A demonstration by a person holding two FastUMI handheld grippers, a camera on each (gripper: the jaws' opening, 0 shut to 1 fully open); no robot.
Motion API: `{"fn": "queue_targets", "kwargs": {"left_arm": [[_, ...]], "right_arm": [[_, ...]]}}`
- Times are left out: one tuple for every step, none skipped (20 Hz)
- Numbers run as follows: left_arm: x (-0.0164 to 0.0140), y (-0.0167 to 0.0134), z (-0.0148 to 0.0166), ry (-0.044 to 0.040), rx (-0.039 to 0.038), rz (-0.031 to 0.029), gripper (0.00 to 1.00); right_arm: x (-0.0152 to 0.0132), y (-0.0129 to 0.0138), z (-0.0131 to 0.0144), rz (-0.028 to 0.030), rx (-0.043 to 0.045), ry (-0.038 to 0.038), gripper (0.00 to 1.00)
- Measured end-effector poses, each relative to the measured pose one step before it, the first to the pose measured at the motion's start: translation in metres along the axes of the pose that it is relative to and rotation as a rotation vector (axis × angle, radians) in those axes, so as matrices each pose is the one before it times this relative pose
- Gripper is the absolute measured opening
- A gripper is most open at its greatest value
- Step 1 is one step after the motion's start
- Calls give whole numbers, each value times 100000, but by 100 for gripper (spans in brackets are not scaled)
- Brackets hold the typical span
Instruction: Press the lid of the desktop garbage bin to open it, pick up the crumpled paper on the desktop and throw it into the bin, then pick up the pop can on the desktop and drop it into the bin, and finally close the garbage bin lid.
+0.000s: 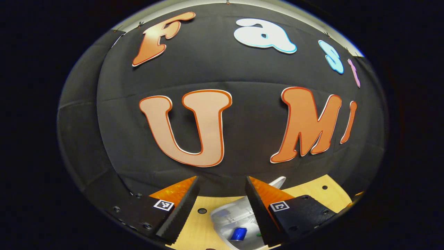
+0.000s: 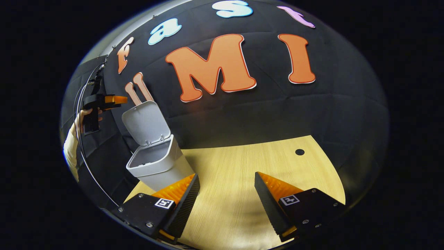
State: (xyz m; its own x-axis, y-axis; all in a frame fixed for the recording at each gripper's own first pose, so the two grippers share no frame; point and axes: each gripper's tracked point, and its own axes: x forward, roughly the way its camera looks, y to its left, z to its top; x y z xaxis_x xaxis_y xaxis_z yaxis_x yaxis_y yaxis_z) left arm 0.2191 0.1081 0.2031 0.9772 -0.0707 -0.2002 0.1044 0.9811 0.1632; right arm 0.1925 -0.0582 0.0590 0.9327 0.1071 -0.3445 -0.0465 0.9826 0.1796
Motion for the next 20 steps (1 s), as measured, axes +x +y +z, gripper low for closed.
{"fn": "queue_targets", "kwargs": {"left_arm": [[637, -365, -220, 702, 897, -777, 84], [801, -81, -197, 1202, 658, 19, 84], [625, -106, -94, 753, 262, 161, 83], [450, 121, -37, 414, 593, 441, 82], [494, 193, 187, -354, 571, 699, 83], [452, 169, 105, -228, -150, 473, 83], [390, -81, 146, 30, -861, -734, 84], [477, -71, -128, 380, -1064, -491, 84], [366, -76, -427, 918, -715, -1069, 87], [289, 76, -357, 874, -283, -242, 88], [236, 81, -345, 1123, -378, -31, 88], [295, 22, -317, 667, -668, -16, 88], [277, 40, -209, 546, -567, 19, 89], [247, 27, -407, 787, -511, -15, 89], [136, -21, -466, 1480, -578, -528, 89], [97, -146, -437, 1092, -1175, -1173, 89], [16, -63, -143, 123, -1774, -736, 89], [-119, -5, -79, 16, -1771, -563, 89], [87, -145, -571, 786, -1537, -1070, 89], [-236, -320, -695, 1365, -1763, -1719, 89]], "right_arm": [[9, -163, -100, -400, 427, 215, 95], [5, -175, -132, -186, 377, 349, 95], [-7, -91, -187, -181, 364, 406, 95], [14, -30, -114, -103, 223, 344, 95], [21, -115, -73, -206, 19, 189, 95], [21, -37, -48, -190, -89, 263, 95], [118, -139, -125, -267, -63, 237, 95], [32, -63, -14, -179, 131, 253, 95], [39, -86, -45, -98, 282, 176, 95], [164, -35, 4, -45, 534, 235, 95], [87, 13, -53, 82, 448, 206, 95], [61, 30, -56, 41, 215, 223, 95], [196, -5, -58, 6, 8, 286, 95], [66, 108, -41, -25, -97, 260, 95], [168, 28, -84, 92, -90, 279, 95], [80, 37, -105, 105, 24, 272, 95], [110, 92, -78, 152, 58, 325, 95], [147, 103, -67, 264, -29, 364, 95], [57, 161, -58, 180, -119, 247, 95], [101, 160, -42, 361, -180, 186, 95]]}}
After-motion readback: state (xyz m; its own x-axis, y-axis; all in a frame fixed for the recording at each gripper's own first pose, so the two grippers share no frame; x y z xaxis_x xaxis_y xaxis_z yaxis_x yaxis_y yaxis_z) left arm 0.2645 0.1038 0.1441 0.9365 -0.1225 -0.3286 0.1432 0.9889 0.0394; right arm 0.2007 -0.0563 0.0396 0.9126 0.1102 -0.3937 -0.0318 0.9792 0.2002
